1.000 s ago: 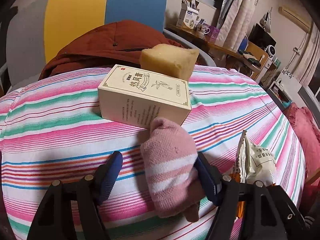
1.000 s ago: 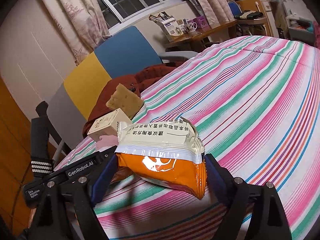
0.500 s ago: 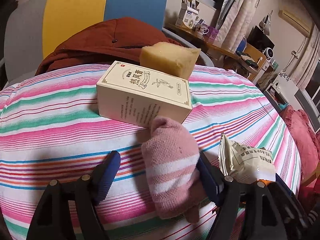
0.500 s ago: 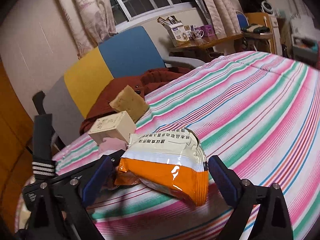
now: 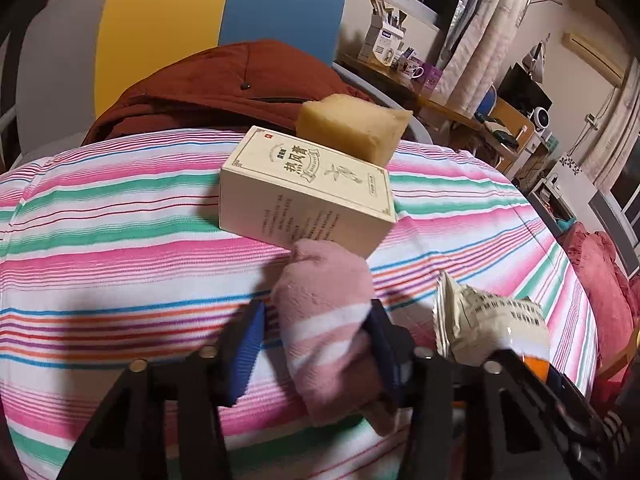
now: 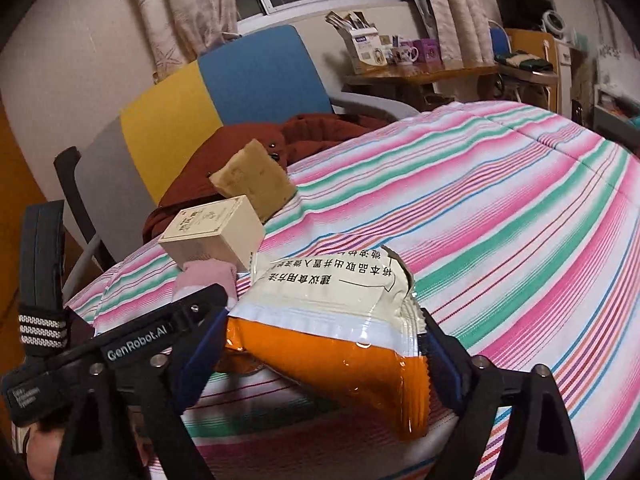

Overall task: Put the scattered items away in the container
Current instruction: 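Close the left tool on the pink sock and lift it, then carry the pink sock and snack bag toward the gold tin with both tools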

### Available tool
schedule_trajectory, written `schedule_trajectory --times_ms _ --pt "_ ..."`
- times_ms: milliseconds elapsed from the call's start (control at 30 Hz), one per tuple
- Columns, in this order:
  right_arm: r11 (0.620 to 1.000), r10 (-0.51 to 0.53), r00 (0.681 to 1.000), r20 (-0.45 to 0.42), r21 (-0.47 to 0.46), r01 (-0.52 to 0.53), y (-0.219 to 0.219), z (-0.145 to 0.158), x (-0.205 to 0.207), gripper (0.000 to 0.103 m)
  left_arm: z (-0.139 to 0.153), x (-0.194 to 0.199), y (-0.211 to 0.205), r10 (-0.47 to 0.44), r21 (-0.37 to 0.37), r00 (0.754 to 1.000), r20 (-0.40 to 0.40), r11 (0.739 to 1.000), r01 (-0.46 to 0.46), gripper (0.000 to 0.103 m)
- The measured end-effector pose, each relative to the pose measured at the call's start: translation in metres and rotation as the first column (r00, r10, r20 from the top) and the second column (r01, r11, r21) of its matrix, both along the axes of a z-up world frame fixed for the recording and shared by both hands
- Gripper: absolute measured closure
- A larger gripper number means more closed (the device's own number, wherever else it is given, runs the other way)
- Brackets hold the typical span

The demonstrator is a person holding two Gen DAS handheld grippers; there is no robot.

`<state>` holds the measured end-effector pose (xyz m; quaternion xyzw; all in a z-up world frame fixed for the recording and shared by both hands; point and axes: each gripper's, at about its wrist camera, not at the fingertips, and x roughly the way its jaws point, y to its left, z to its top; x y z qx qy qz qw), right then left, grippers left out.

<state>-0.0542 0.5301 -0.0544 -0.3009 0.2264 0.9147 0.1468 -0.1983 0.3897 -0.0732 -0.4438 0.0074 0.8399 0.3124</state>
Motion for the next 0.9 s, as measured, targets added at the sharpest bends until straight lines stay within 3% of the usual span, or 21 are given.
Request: schedule_trajectory --times_ms 100,367,900 --pt "1.0 0.001 1.0 -0.016 -0.025 -0.002 0.003 -0.002 0.002 0.021 0.003 0.009 0.0 -0.012 -0.016 1.0 -0.026 1.0 0.012 0.068" --pt "0.999 -0.007 0.998 -0.056 -0.032 0.006 0.004 0.002 0.012 0.033 0.007 0.028 -0.026 -0.009 0.002 1.0 -0.018 1.0 0.009 0.069" --pt "0.997 0.05 0.997 -0.064 -0.063 -0.054 -0.039 0.005 0.065 0.034 0.022 0.112 -0.085 -0.062 -0.012 0.992 -0.112 0.998 0.061 0.07"
